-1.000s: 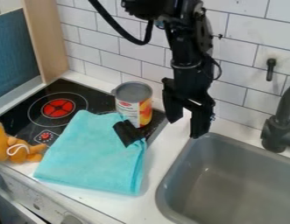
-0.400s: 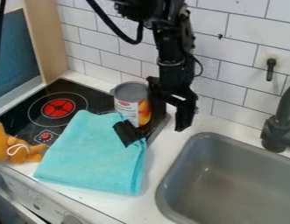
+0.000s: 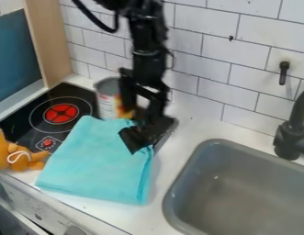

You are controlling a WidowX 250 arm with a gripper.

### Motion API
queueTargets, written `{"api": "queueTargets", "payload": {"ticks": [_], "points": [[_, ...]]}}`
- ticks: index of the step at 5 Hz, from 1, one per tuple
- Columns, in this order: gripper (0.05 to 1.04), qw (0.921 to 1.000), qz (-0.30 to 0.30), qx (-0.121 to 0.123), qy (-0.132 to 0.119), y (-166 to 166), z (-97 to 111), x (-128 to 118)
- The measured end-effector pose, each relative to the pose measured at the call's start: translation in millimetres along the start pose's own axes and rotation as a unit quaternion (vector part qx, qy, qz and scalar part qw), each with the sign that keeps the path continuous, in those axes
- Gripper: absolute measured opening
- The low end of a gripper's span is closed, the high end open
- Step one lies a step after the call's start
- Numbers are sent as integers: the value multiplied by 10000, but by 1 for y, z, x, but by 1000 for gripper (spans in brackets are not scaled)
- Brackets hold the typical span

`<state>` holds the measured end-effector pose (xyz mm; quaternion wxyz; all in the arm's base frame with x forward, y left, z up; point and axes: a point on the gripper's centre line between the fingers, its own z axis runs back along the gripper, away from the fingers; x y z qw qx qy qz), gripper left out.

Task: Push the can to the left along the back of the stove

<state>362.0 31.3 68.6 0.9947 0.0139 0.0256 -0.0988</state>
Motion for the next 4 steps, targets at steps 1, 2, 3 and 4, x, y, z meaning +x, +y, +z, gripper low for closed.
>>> {"api": "queueTargets", "payload": {"ticks": [1,2,3,4], "points": [[1003,9991,410,82,-91,49,6,-10],[1003,9983,586,23,-47,74,-1,-17],[1003,9968,795,55,-34,96,0,-27],[1003,9957,925,65,-63,107,-1,-32]]}}
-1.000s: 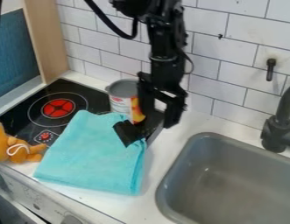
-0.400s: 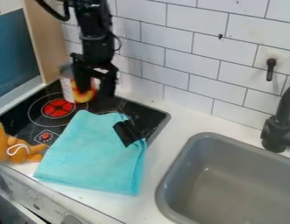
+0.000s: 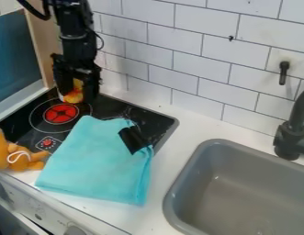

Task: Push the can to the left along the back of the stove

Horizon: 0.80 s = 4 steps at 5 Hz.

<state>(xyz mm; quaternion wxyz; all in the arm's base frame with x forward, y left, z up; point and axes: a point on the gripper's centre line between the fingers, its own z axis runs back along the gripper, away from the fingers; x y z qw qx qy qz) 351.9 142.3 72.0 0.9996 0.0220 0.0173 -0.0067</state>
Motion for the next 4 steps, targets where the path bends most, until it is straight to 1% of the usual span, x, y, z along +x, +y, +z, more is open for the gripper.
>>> {"api": "queueTargets", "payload": {"ticks": [1,2,3,4], "points": [[1003,10000,43,-11,28,-1,-2,-2],[1003,9999,104,-113,-50,-10,9,-17],[1003,9999,3,-138,-80,-30,26,-41],[1003,9994,-351,-20,-54,-75,48,-70]]}}
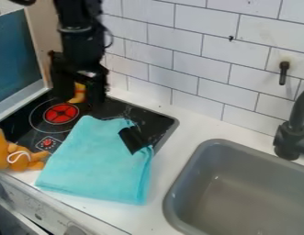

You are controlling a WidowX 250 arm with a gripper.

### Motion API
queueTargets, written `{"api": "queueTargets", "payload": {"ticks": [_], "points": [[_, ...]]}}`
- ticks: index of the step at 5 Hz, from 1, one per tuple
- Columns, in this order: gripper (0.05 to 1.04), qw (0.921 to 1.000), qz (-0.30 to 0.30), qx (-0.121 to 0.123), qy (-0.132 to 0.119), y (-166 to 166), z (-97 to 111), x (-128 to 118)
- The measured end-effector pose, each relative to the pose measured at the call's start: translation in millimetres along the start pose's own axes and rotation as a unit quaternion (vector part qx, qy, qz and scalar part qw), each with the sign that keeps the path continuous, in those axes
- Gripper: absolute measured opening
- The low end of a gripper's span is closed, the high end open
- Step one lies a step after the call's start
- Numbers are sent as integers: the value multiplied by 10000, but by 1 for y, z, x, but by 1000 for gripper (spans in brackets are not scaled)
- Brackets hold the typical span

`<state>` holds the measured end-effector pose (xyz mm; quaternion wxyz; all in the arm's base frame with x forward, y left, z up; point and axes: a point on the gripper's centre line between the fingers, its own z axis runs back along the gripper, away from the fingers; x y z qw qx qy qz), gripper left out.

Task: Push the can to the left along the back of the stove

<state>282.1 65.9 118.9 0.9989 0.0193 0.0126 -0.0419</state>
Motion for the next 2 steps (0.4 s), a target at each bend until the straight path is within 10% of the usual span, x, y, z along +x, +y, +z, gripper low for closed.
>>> {"api": "queueTargets", "payload": {"ticks": [2], "points": [[1003,9988,-333,-74,342,-65,8,-56]]}}
